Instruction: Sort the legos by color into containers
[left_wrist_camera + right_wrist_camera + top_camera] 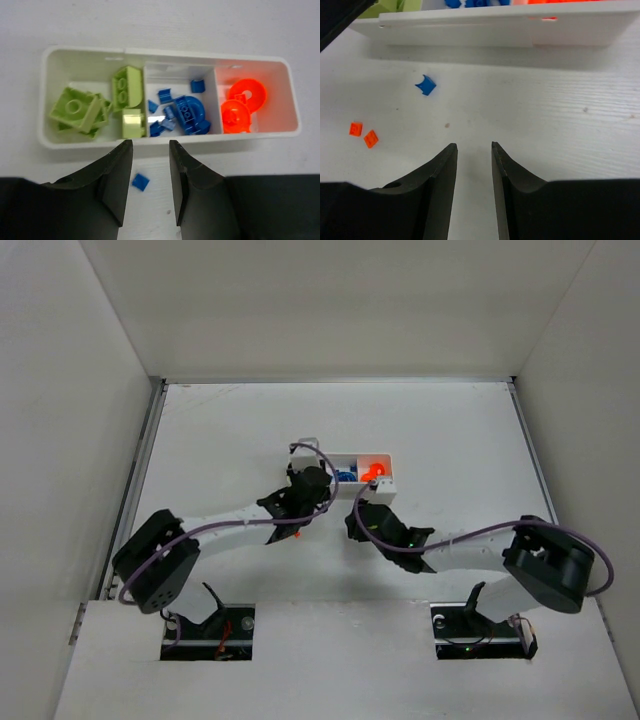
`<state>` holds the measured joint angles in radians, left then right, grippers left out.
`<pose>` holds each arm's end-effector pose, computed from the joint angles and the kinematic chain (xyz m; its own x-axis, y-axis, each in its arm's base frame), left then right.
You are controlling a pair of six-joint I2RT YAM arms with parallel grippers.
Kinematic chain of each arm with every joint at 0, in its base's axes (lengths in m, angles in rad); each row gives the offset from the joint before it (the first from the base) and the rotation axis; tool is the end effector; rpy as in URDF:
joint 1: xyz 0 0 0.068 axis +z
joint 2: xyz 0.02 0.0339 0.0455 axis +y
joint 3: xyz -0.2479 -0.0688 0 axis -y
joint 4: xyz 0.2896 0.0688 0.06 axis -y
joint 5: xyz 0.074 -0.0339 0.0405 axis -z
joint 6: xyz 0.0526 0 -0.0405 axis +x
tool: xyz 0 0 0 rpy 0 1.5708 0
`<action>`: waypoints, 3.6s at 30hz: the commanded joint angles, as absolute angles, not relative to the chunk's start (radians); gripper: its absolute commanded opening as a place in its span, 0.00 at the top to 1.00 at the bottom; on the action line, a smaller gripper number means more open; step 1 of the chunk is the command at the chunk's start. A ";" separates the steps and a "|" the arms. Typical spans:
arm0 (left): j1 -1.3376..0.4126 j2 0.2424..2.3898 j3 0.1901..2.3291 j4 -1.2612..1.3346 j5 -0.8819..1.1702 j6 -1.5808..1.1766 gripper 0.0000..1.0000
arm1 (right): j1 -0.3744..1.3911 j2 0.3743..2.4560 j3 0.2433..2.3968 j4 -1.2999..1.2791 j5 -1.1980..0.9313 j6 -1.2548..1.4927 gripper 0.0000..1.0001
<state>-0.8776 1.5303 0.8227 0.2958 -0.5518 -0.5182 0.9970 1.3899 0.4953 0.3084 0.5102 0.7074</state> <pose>0.2627 -0.2731 0.1710 -0.3946 -0.1851 -0.9000 0.1757 0.9462 -0.2716 0.1862 0.2408 0.1027 -0.5610 0.1767 -0.8087 -0.1940 0.9216 0.3360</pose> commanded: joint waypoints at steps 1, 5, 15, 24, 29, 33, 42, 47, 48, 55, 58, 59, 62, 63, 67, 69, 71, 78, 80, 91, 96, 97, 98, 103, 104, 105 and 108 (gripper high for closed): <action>-0.855 1.382 0.697 0.328 -0.594 -0.561 0.68 | 1.041 1.495 0.610 0.377 0.555 0.681 0.60; -0.823 1.218 0.530 0.313 -0.597 -0.600 0.68 | 1.059 1.646 0.699 0.406 0.571 0.646 0.54; -0.710 0.925 0.321 0.227 -0.578 -0.652 0.68 | 1.041 1.808 0.827 0.388 0.566 0.575 0.52; -0.693 0.893 0.305 0.233 -0.574 -0.624 0.68 | 1.041 1.904 0.917 0.327 0.586 0.529 0.54; -0.685 0.876 0.298 0.236 -0.574 -0.624 0.67 | 1.041 1.916 0.927 0.321 0.594 0.529 0.61; -0.682 0.874 0.293 0.247 -0.574 -0.626 0.67 | 1.042 1.924 0.930 0.318 0.600 0.528 0.68; -0.691 0.879 0.299 0.247 -0.575 -0.623 0.67 | 1.056 1.767 0.861 0.322 0.641 0.526 0.76; -0.693 0.893 0.302 0.252 -0.580 -0.629 0.67 | 1.059 1.606 0.795 0.316 0.617 0.529 0.76; -0.693 0.897 0.305 0.252 -0.578 -0.627 0.67 | 1.058 1.577 0.785 0.316 0.605 0.531 0.76; -0.722 0.922 0.311 0.242 -0.575 -0.641 0.67 | 0.944 1.476 0.814 0.316 0.513 0.505 0.75; -0.754 0.933 0.319 0.218 -0.581 -0.643 0.66 | 0.866 1.520 0.867 0.327 0.469 0.485 0.75; -0.766 0.942 0.324 0.201 -0.583 -0.650 0.66 | 0.848 1.541 0.880 0.331 0.469 0.479 0.75; -0.801 0.986 0.345 0.140 -0.586 -0.686 0.65 | 0.797 1.609 0.925 0.339 0.460 0.480 0.73; -0.815 1.003 0.350 0.124 -0.587 -0.695 0.65 | 0.788 1.626 0.939 0.344 0.456 0.476 0.70; -0.870 1.067 0.347 0.097 -0.604 -0.741 0.66 | 0.772 1.643 0.976 0.345 0.443 0.465 0.54; -0.886 1.092 0.345 0.094 -0.606 -0.762 0.66 | 0.772 1.637 0.974 0.347 0.442 0.463 0.49; -0.897 1.112 0.345 0.104 -0.601 -0.773 0.66 | 0.775 1.628 0.962 0.347 0.442 0.463 0.48; -0.927 1.157 0.364 0.120 -0.606 -0.776 0.67 | 0.831 1.595 0.861 0.374 0.457 0.492 0.50; -0.924 1.166 0.364 0.136 -0.600 -0.776 0.67 | 0.852 1.595 0.835 0.380 0.468 0.509 0.51; -0.912 1.278 0.400 0.167 -0.612 -0.762 0.73 | 0.910 1.502 0.713 0.393 0.491 0.574 0.52; -0.915 1.285 0.403 0.156 -0.612 -0.761 0.81 | 0.943 1.465 0.672 0.390 0.491 0.592 0.51; -0.915 1.281 0.402 0.153 -0.612 -0.761 0.83 | 0.950 1.465 0.670 0.388 0.489 0.595 0.51; -0.917 1.276 0.400 0.150 -0.612 -0.761 0.84 | 0.959 1.468 0.669 0.387 0.489 0.597 0.51; -0.923 1.255 0.408 0.121 -0.612 -0.759 0.84 | 0.990 1.468 0.647 0.390 0.494 0.618 0.51; -0.924 1.262 0.410 0.120 -0.609 -0.759 0.82 | 0.990 1.463 0.641 0.391 0.494 0.623 0.51; -0.923 1.273 0.414 0.117 -0.604 -0.756 0.80 | 0.990 1.456 0.634 0.393 0.494 0.626 0.51; -0.932 1.302 0.417 0.112 -0.612 -0.764 0.76 | 0.990 1.433 0.617 0.393 0.494 0.634 0.51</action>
